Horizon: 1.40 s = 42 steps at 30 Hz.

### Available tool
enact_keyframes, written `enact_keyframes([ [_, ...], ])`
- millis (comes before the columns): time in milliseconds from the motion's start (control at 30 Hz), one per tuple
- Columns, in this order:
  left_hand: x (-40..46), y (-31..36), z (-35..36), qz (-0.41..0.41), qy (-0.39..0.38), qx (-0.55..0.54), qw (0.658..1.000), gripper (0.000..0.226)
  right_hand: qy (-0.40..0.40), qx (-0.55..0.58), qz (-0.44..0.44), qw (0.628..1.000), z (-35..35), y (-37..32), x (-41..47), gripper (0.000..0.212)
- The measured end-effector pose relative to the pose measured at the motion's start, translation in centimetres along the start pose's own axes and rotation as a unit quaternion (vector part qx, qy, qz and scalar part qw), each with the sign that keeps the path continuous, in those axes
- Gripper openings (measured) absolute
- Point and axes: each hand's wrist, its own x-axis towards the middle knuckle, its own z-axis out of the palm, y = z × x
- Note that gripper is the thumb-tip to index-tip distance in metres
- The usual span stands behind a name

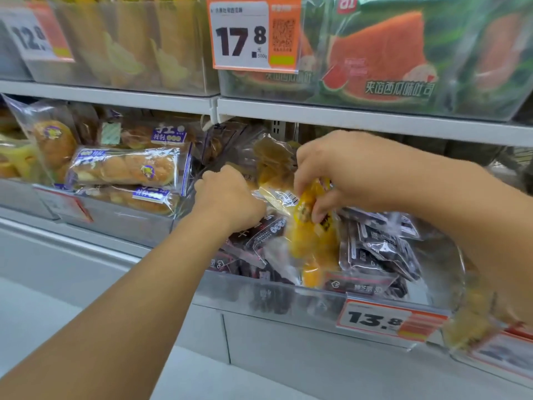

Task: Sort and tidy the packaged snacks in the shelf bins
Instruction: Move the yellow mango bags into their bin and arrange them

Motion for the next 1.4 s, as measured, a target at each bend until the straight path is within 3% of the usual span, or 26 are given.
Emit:
enact_keyframes([
  [167, -0.6, -1.1, -0.9, 0.058, -0.007, -0.059, 0.997, 0.063, 0.119, -0.010, -0.025, 0.993, -0.5, -0.5, -4.0, 0.020],
  [300, -1.5, -3.3, -1.7, 0.104, -0.111, -0.169, 0.974, 0.040, 0.278, 0.023, 0.005, 0.960, -0.4, 1.2, -7.3, 0.018],
  [367, -1.6, -3.4, -1.7, 0.089, -0.065, -0.257, 0.960, 0.025, 0.338, 0.056, 0.034, 0.939, 0.4, 0.5, -7.3, 0.019],
  [433, -2.2, -2.6, -2.7, 0.030, -0.031, -0.439, 0.897, 0.022, 0.358, 0.082, 0.058, 0.928, 1.6, -0.7, -5.9, 0.020],
  [500, -2.8, -1.7, -3.7, 0.016, -0.080, -0.585, 0.807, 0.057, 0.344, 0.127, 0.078, 0.927, 2.7, -1.7, -3.8, 0.020],
  [533, -3.0, -1.5, -3.8, 0.027, -0.095, -0.607, 0.788, 0.068, 0.333, 0.159, 0.082, 0.926, 3.1, -2.2, -2.8, 0.019],
  [633, -3.3, -1.3, -3.2, 0.028, -0.007, -0.595, 0.803, 0.045, 0.266, 0.253, 0.052, 0.928, 3.7, -3.3, -0.3, 0.010],
  [700, -3.1, -1.9, -3.4, 0.000, 0.102, -0.588, 0.803, 0.031, 0.154, 0.305, 0.032, 0.939, 3.4, -3.4, 0.7, 0.012],
  [767, -2.6, -3.0, -3.6, 0.005, 0.161, -0.552, 0.818, 0.022, 0.074, 0.327, 0.033, 0.942, 3.1, -3.2, 1.5, 0.013],
  [900, -2.6, -4.3, -2.5, 0.056, 0.142, -0.335, 0.930, 0.027, 0.129, 0.293, 0.067, 0.945, 3.6, -2.8, 4.0, 0.009],
  [967, -2.5, -4.5, -2.3, 0.068, 0.174, -0.263, 0.947, 0.030, 0.178, 0.224, 0.075, 0.955, 4.0, -2.6, 5.6, 0.006],
  [1100, -1.8, -5.5, -3.4, 0.072, 0.267, -0.164, 0.947, 0.009, 0.081, 0.140, 0.063, 0.985, 4.2, -2.7, 9.1, 0.068],
  [1167, -1.3, -5.9, -3.0, 0.084, 0.209, -0.095, 0.970, 0.030, -0.011, 0.186, 0.057, 0.981, 4.0, -2.5, 10.7, 0.085],
  [1267, -0.8, -6.0, -2.4, 0.116, 0.125, -0.027, 0.985, 0.066, -0.167, 0.275, 0.052, 0.946, 4.0, -2.5, 12.0, 0.096],
  [1333, -0.6, -6.2, -2.4, 0.132, 0.112, -0.041, 0.984, 0.072, -0.185, 0.247, 0.060, 0.949, 4.3, -3.0, 12.5, 0.123],
  [1400, -0.7, -6.7, -2.8, 0.129, 0.101, -0.058, 0.985, 0.073, -0.176, 0.177, 0.063, 0.966, 4.2, -3.8, 12.6, 0.125],
])
